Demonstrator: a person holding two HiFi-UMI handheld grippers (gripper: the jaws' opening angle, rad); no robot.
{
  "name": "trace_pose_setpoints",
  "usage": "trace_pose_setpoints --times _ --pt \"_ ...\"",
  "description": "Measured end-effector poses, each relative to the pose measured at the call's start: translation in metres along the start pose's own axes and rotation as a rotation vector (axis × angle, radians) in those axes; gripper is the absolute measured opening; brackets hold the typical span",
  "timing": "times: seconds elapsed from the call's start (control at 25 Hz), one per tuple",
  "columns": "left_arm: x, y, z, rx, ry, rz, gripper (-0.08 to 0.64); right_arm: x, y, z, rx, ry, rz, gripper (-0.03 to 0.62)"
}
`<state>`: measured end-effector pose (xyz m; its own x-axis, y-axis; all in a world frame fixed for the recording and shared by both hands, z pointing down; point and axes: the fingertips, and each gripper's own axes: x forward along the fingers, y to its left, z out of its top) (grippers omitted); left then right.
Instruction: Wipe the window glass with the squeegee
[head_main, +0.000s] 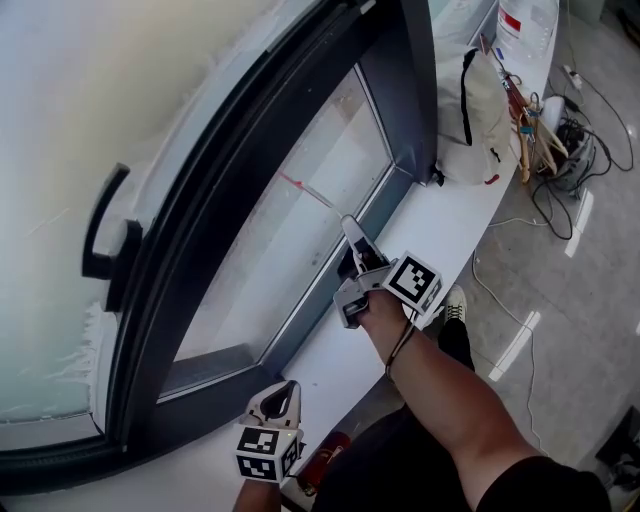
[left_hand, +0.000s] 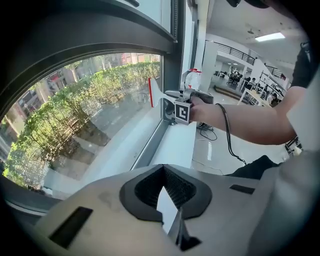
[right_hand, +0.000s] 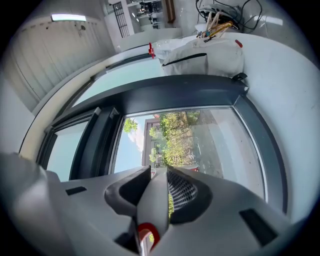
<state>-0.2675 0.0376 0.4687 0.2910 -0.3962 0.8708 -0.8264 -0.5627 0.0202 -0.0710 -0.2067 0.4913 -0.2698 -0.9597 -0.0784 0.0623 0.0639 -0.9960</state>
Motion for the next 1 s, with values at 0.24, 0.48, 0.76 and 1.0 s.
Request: trace_pose_setpoints --times 0.24,0.48,0.76,1.0 --pt "-0.011 0.009 -0.025 -0.005 -0.003 0.009 0.0 -0.016 -0.004 -0.05 0.01 0.048 0.001 0.095" --pt "-0.019 0.018 -0.044 -0.02 -0.007 0.02 0.0 -0.031 -0.007 -0.091 0.009 0.087 -0.003 0.095" --pt "-0.025 0.021 -0.056 -0.022 -0.013 0.02 0.0 -0.047 -0.008 -0.129 0.011 0.137 -0.011 0.095" --pt "-0.027 0.022 -0.061 -0.028 -0.021 0.023 0.0 -0.055 -0.012 -0.151 0.017 0.168 -0.019 0.095"
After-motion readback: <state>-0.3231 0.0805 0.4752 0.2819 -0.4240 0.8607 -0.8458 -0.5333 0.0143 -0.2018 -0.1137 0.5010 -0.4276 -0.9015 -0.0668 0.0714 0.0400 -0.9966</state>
